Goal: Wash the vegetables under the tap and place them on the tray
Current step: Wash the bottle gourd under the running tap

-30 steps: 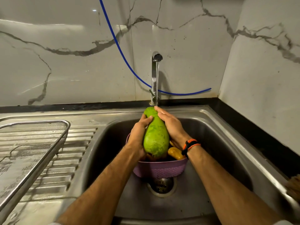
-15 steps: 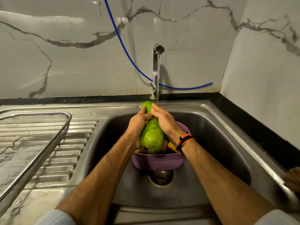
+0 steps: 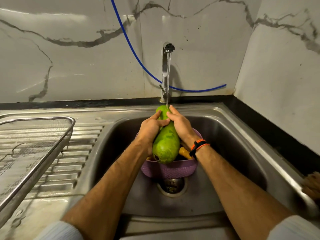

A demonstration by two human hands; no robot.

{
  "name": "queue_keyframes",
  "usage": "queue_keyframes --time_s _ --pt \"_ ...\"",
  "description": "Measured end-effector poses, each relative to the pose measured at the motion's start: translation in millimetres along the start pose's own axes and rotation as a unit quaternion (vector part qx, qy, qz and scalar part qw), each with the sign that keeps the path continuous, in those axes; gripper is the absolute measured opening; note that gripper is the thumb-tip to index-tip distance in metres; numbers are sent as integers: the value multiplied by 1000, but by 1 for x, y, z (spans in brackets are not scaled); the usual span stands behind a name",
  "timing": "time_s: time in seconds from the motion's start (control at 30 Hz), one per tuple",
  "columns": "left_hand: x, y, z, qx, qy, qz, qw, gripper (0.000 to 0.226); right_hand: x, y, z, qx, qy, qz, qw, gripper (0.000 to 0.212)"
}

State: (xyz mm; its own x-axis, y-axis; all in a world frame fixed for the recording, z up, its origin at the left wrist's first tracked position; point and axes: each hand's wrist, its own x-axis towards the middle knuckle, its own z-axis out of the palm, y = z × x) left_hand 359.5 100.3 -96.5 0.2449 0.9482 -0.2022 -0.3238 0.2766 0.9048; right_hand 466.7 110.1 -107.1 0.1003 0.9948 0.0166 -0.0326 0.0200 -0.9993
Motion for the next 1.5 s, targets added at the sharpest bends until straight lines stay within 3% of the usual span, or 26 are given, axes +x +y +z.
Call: queue_keyframes --time_s 0.4,0.53,0.7,0.83,1.07,1.2,1.3,1.4,1.5 --pt "3 2 -6 11 27 3 1000 70 -5 -1 8 -27 -34 -4 999 54" --pt "-5 -2 -7 37 -20 -15 999 71 1 -6 1 -2 -7 10 1000 55" --pt "1 1 -3 18 20 -4 1000 72 -5 0 5 -29 -13 -4 999 53" --pt "-3 -3 -3 25 -12 -4 1000 71 -2 -8 0 -6 -1 7 1000 51" --pt "1 1 -10 58 5 6 998 68 -4 -2 9 -5 -19 17 1000 55" --pt "2 -1 -9 64 -9 -2 998 50 -2 -1 1 34 17 34 999 62" --pt "13 -4 -19 15 27 7 999 39 -3 -1 -4 99 65 40 992 64" --pt "15 -7 -21 -19 62 16 998 36 -3 -8 -1 173 61 34 982 57" --pt "8 -8 -12 -72 2 -32 997 42 -1 -7 9 186 55 38 980 53"
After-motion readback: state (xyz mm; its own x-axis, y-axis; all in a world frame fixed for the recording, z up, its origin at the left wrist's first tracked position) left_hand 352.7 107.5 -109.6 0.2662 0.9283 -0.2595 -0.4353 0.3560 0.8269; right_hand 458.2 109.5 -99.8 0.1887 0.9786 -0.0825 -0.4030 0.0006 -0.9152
